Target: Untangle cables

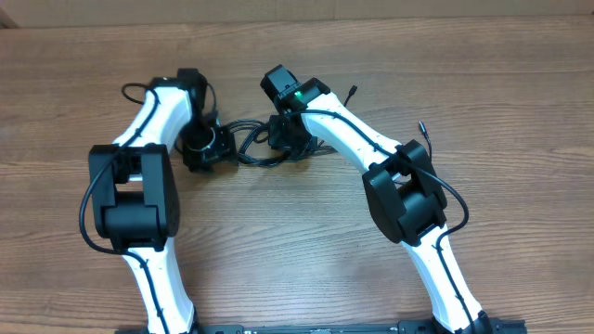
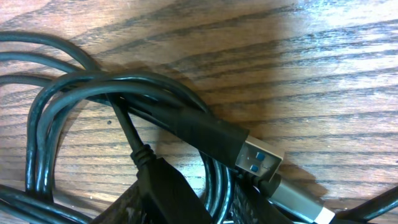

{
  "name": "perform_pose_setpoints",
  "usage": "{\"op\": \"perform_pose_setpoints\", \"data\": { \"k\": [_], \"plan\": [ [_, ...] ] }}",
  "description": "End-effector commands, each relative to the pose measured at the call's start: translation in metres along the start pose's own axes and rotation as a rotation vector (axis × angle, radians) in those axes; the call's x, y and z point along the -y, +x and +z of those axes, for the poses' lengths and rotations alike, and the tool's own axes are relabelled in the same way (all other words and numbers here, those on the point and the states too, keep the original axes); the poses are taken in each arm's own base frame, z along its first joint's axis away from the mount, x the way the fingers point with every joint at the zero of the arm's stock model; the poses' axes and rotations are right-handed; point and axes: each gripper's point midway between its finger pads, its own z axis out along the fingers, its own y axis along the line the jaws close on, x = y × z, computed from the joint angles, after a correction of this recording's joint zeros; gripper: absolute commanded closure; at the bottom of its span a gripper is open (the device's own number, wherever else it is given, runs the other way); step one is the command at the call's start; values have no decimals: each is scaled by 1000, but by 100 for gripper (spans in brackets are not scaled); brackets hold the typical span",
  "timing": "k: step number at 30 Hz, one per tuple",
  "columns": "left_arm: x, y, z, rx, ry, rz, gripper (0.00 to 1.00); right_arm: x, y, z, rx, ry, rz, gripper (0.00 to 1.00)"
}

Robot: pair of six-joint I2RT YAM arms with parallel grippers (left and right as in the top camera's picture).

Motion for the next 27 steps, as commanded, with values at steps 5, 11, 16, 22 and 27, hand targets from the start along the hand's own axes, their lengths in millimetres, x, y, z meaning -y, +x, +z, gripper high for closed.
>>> {"op": "perform_pose_setpoints", "data": {
  "k": [5,11,16,22,27],
  "plan": [
    [17,-34,-34,108,89,-81,55,45,41,78,-165,135,16,60],
    [19,-42,-12,153,66,-90,62,37,46,74,-202,87,-29,54],
    [0,-36,14,157,-35,-136,57,32,41,54,-193,88,-47,54],
    [-17,-30,25,153,-112,-137,53,26,25,17,-109,98,-60,55],
    [-33,-33,22,181,-204,-127,54,24,8,-27,4,125,-73,59]
  ]
}}
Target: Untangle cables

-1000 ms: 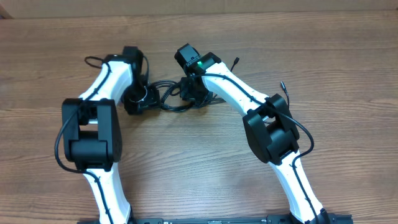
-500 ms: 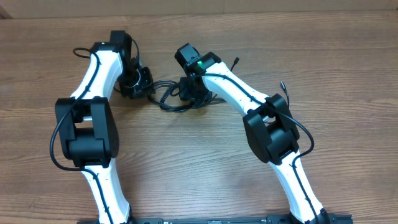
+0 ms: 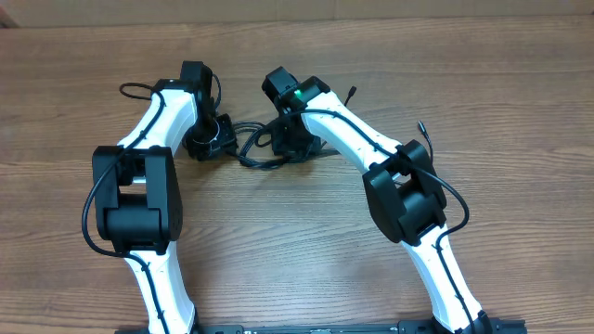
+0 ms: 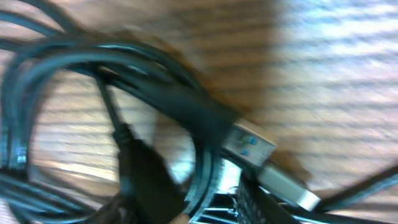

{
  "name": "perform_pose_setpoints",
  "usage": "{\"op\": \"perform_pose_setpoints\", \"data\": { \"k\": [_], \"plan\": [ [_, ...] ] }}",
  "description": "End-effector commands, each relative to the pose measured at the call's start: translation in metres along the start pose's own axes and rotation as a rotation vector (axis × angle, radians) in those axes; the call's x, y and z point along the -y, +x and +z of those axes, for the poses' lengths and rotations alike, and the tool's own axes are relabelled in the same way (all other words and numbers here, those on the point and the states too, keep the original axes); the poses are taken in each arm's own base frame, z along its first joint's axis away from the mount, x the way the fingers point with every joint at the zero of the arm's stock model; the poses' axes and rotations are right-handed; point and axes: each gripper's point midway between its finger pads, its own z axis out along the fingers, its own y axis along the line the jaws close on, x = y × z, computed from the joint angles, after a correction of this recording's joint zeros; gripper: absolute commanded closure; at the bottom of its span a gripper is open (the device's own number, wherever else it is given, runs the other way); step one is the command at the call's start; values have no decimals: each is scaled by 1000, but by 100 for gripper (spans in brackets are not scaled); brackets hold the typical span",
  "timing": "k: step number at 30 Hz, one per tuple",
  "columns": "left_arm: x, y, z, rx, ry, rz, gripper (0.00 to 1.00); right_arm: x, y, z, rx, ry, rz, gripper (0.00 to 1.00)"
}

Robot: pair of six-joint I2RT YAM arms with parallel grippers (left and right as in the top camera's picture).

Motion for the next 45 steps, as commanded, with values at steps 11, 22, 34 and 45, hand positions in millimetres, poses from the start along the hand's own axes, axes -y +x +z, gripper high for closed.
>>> {"op": "perform_pose_setpoints", "data": {
  "k": [11,22,34,45],
  "plan": [
    [-40,12,32,-8,-185,8,53,19,-14,-60,133,90,31,62],
    [-48,29,50,-40,-183,55,96,17,-34,-95,250,31,54,47],
    [7,21,32,-63,98,320,96,12,-21,-52,187,-40,71,59],
    [37,13,12,-29,246,518,96,-9,14,-20,30,-205,-29,60]
  ]
}}
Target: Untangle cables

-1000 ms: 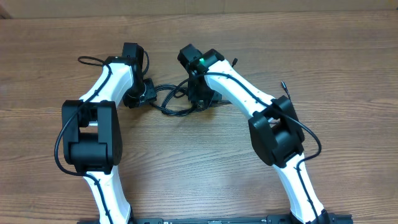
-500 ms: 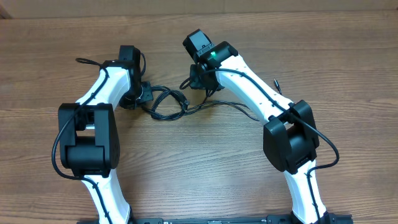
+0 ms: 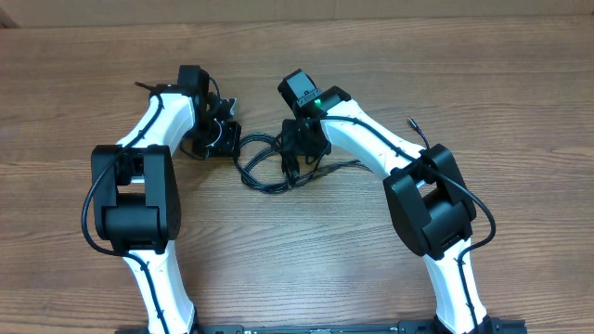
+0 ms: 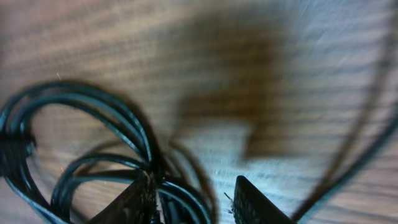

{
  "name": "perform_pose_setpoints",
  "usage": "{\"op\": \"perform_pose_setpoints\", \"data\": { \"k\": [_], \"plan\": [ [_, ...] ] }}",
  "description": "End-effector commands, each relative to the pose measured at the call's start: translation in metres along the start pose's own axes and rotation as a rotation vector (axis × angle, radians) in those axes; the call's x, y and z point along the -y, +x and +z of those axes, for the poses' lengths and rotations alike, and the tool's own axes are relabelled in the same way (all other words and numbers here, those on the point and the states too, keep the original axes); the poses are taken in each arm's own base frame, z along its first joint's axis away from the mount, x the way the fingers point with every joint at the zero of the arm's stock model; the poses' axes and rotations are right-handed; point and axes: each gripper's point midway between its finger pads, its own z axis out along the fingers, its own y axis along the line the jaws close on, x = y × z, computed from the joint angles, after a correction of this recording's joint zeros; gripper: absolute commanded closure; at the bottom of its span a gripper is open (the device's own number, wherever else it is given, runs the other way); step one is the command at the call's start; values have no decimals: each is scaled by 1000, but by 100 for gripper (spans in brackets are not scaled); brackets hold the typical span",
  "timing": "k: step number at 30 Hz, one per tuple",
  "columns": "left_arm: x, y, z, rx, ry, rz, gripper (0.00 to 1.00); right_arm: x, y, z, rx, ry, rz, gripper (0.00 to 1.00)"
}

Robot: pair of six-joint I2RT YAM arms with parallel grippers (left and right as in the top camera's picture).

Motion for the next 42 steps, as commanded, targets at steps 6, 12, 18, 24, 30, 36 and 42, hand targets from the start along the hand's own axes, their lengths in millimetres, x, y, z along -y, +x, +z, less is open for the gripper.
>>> {"op": "perform_pose_setpoints", "data": {
  "k": [6,12,18,24,30,36,42],
  "plan": [
    [-3,-2,9,-11,-15,35,96,-14,28,-6,-130,-107,-112,60],
    [-4,-2,9,-12,-18,33,96,-6,29,-5,-129,-70,-168,59],
    [-4,-2,9,-11,-19,34,96,5,1,-2,-1,14,-179,60],
    [-4,-2,9,-11,-19,33,96,18,14,-3,-64,51,-160,71],
    [-4,-3,9,-8,-19,29,96,17,35,-3,-126,82,-145,76],
    [-4,-3,9,-8,-19,7,96,1,52,0,-146,80,-132,80],
    [-4,-3,9,-8,-19,4,96,-19,61,3,-131,61,-167,80]
  ]
}}
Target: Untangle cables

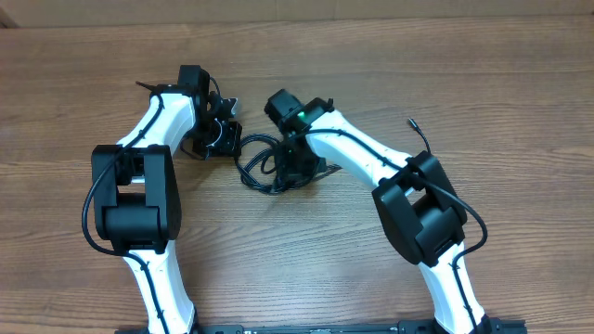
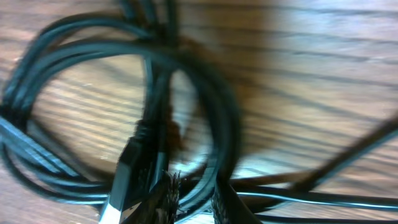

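A bundle of black cables [image 1: 260, 169] lies in loops on the wooden table [image 1: 520, 93] between my two arms. In the overhead view my left gripper [image 1: 225, 137] sits at the bundle's upper left, with a strand running into its jaws. My right gripper [image 1: 290, 173] is down on the right side of the loops. The right wrist view is blurred. It shows the looped cables [image 2: 74, 81], a plug with a pale tip [image 2: 127, 174], and my right gripper [image 2: 194, 202] shut on one strand between narrow fingers [image 2: 163, 202].
A thin black strand [image 1: 327, 168] trails right from the bundle under my right arm. Both white arms bend over the middle of the table. Bare wood lies in front of and to the right of the cables.
My right gripper has shifted left and lower onto the loops, and its jaws have narrowed around a strand. The loops now fill the wrist view. The left gripper has stayed where it was.
At first both grippers were close together on a tight coil, with two USB plugs at the right fingers. Then the left gripper stood further up and left. Later the right gripper was open and further right, the coil looser. Now it grips a strand.
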{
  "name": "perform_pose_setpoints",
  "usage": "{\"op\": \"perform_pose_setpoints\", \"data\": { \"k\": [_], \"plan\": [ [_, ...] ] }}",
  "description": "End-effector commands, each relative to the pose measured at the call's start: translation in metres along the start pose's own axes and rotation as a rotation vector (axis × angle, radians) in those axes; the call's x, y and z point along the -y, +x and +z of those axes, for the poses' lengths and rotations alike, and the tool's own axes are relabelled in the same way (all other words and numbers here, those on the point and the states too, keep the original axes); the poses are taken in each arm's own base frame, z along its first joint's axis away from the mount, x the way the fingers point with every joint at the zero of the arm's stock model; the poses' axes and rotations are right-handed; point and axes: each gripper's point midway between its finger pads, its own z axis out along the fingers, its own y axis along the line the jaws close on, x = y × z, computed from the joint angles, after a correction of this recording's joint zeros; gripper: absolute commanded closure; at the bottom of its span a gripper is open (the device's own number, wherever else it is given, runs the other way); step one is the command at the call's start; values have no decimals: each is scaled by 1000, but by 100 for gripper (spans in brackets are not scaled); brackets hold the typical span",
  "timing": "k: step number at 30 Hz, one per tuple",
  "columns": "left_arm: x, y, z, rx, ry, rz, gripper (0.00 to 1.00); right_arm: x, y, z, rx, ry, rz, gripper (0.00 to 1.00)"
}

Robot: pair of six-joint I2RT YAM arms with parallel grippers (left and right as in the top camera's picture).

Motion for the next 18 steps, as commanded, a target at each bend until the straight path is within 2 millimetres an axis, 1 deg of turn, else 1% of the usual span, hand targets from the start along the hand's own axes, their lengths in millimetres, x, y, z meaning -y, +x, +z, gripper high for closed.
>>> {"op": "perform_pose_setpoints", "data": {
  "k": [1,5,9,13,14,15,16,17,18],
  "plan": [
    [-4,-2,9,-12,-22,-9,96,-12,2,-1,21,-10,-6,80],
    [-4,-2,9,-12,-22,-9,96,-14,-5,-1,53,-7,-14,80],
    [-5,-2,9,-12,-26,-8,96,-1,-14,-2,100,56,-9,81],
    [-5,-2,9,-11,-26,-8,96,1,-12,-5,79,49,-56,80],
    [-5,-2,9,-11,-26,-8,95,2,-12,-6,78,52,-79,78],
    [-5,-2,9,-10,-26,-8,96,2,-12,-6,78,53,-101,75],
    [-5,-2,9,-9,-27,-7,96,3,-13,-6,79,53,-112,70],
    [-5,-3,9,-8,-27,-7,96,6,-15,-7,89,67,-107,62],
    [-5,-3,9,-8,-27,-7,96,7,-16,-7,93,73,-106,62]
  ]
}}
